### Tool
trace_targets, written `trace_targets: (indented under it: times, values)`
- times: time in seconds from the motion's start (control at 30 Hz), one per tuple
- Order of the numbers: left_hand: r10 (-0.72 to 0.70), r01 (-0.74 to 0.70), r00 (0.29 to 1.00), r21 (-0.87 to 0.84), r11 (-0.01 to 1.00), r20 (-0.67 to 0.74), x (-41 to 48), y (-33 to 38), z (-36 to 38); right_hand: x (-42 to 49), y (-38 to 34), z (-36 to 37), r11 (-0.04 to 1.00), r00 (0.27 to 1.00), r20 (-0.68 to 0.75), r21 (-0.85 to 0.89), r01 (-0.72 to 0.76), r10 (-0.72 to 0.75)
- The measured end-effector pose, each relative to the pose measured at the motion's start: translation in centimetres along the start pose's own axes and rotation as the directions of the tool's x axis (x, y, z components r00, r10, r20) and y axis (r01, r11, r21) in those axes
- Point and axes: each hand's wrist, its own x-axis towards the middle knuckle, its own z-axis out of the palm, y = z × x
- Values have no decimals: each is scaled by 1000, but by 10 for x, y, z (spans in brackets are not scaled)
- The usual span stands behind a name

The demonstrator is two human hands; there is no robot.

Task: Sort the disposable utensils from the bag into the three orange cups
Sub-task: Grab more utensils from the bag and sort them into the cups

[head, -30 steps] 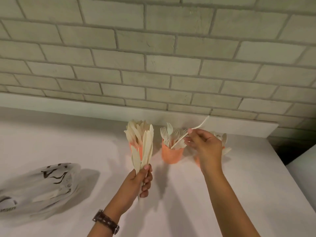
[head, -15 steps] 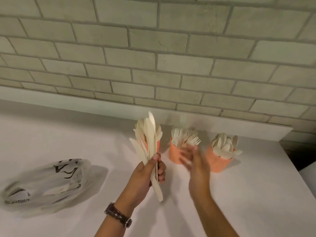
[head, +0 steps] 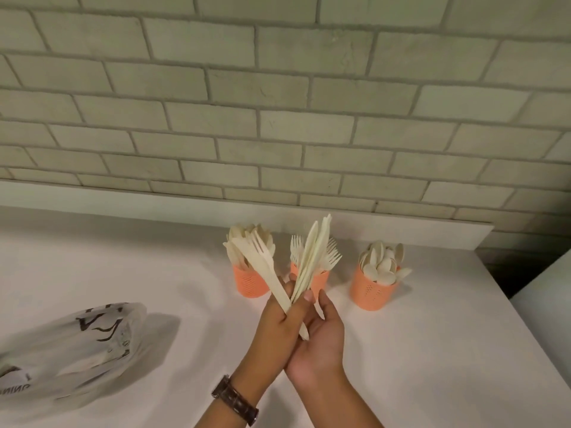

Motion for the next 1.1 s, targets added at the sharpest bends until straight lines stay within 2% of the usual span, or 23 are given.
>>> trace_targets:
  times: [0.13, 0.23, 0.3, 0.37, 0.43, 0.57, 0.77, 0.93, 1.1]
  values:
    - [10, -14, 1000, 200, 980, 19, -3, -8, 1, 8, 9, -4, 998, 994, 94, -11, 57, -56]
    - [-79, 75, 997, 116, 990, 28, -6, -9, -1, 2, 12, -7, 978, 986, 120, -164, 132, -113]
    - [-79, 76, 996, 84, 994, 38, -7, -4, -7, 0, 11, -12, 877, 960, 186, -398, 268, -209]
    - [-43, 38, 997, 92, 995, 58, -6, 3, -12, -3, 5, -14, 684, 913, 269, -604, 409, -307]
    - [-66, 61, 995, 70, 996, 72, -5, 7, -17, -5, -6, -14, 549, 873, 345, -680, 486, -345]
    - [-194, 199, 961, -6, 980, 196, -8, 10, -26, -8, -27, -7, 399, 832, 453, -732, 552, -319]
    - [-229, 282, 914, -120, 952, 335, -15, 11, -36, -7, -40, 9, 388, 847, 477, -752, 532, -237]
    - [-180, 250, 936, -212, 945, 303, -17, 5, -42, -5, -38, 12, 396, 846, 473, -748, 533, -245]
    - [-131, 181, 963, -207, 961, 234, -18, -1, -46, -5, -30, 12, 439, 863, 446, -743, 505, -237]
